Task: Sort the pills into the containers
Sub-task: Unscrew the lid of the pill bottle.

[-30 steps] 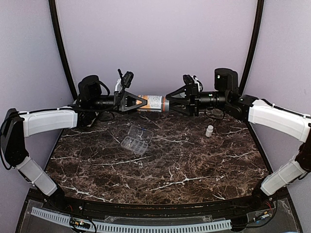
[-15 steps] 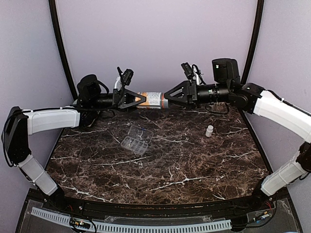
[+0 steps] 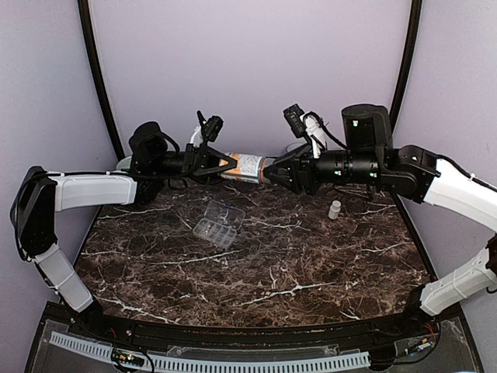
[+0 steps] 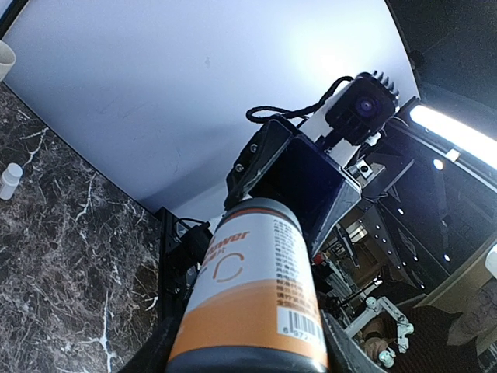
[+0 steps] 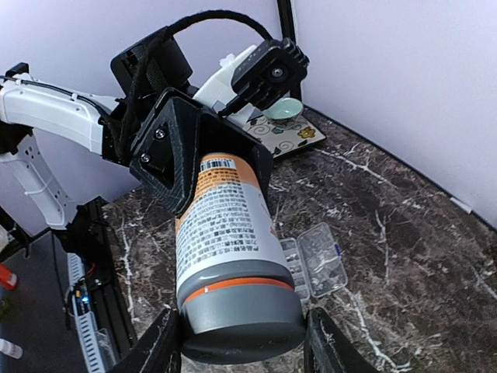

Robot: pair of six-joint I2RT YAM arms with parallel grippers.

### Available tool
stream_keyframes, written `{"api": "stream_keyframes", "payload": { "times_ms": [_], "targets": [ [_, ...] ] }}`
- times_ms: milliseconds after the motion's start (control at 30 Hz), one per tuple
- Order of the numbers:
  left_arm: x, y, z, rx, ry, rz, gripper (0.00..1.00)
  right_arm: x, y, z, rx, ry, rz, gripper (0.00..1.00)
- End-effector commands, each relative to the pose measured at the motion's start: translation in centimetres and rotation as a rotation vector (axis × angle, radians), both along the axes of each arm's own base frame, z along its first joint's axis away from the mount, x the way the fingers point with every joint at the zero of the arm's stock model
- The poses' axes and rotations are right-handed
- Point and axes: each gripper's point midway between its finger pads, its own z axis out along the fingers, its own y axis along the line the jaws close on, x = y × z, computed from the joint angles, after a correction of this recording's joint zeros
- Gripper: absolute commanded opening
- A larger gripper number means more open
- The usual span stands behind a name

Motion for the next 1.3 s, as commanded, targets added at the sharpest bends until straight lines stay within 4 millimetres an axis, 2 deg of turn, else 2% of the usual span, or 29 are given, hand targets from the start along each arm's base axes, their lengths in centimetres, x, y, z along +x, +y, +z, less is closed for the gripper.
{"api": "stream_keyframes", "payload": {
  "times_ms": [0,133,233,500,767,933,1100,1200,1267],
  "targets": [
    [0.4,-0.1,3.2,-0.074,-0.049,0.04,0.0,0.1,-0.3,-1.5,-0.132,-0.213,-0.055,0.28],
    [0.3,-0.1,3.3,-0.078,-0.044,0.029,0.0,0.5,-0.7,-2.1,-0.195,-0.309,-0.105,0.31],
    [0.2,-0.1,3.2,-0.078,-0.041,0.023,0.0,0.8,-0.7,-2.6,-0.227,-0.331,-0.122,0.37],
    [0.1,-0.1,2.9,-0.074,-0.034,0.007,0.0,0.8,-0.4,-1.6,-0.197,-0.344,-0.118,0.53],
    [0.2,-0.1,2.9,-0.073,-0.048,0.018,0.0,0.3,-0.8,0.4,-0.137,-0.346,-0.121,0.61],
    [0.5,-0.2,2.9,-0.07,-0.06,0.034,0.0,-0.6,-1.6,0.8,-0.102,-0.284,-0.117,0.64],
    [0.6,-0.3,2.9,-0.07,-0.065,0.037,0.0,-1.3,-2.2,1.5,-0.031,-0.204,-0.127,0.72],
    [0.5,-0.3,2.8,-0.068,-0.065,0.034,0.0,-1.2,-2.4,2.3,0.062,-0.128,-0.14,0.78],
    [0.5,-0.2,2.7,-0.065,-0.067,0.034,0.0,-0.5,-2.8,2.8,0.137,-0.05,-0.165,0.82]
  ]
}}
